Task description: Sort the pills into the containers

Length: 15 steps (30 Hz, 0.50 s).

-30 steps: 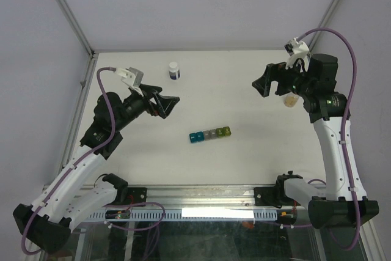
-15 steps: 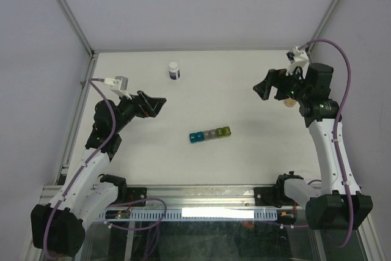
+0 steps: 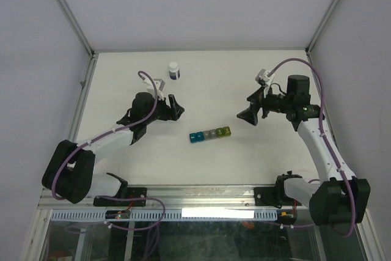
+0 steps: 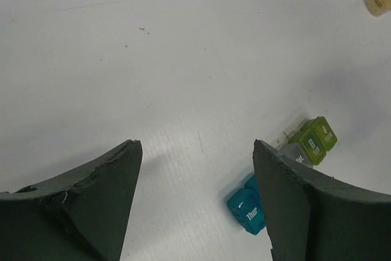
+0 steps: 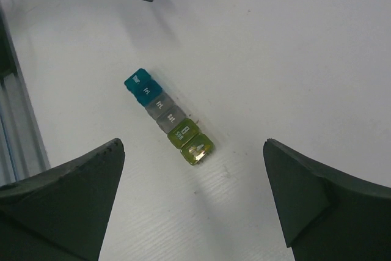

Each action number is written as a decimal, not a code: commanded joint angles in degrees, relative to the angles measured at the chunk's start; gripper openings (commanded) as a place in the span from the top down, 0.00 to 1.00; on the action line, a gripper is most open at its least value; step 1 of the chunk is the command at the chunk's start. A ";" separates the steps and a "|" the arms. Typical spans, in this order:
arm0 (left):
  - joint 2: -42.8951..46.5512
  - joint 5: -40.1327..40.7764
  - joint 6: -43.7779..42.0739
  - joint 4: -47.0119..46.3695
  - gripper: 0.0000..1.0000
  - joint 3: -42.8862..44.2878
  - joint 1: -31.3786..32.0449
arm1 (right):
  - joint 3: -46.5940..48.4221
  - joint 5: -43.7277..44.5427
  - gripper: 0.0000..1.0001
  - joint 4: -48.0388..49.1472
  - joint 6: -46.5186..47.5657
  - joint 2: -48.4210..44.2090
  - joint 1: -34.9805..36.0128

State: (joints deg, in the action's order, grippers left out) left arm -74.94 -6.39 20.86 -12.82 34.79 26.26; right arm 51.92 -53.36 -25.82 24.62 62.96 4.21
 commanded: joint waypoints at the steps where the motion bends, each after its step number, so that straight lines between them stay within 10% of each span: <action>1: -2.81 -10.89 -8.19 -11.95 0.26 0.26 1.51 | -1.78 -6.96 0.00 -4.73 20.80 1.06 3.74; 9: 5.23 -23.72 -33.74 -39.49 0.20 -19.65 10.86 | -5.79 -7.75 0.00 -11.49 43.46 2.87 10.46; 15: 2.61 -24.07 -43.37 -36.60 0.19 -19.48 13.97 | -6.38 -7.81 0.00 -12.58 45.82 2.49 10.75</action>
State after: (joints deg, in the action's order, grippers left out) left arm -71.11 -27.49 -11.03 -43.81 13.63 39.90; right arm 45.36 -58.83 -37.82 64.88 66.37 14.63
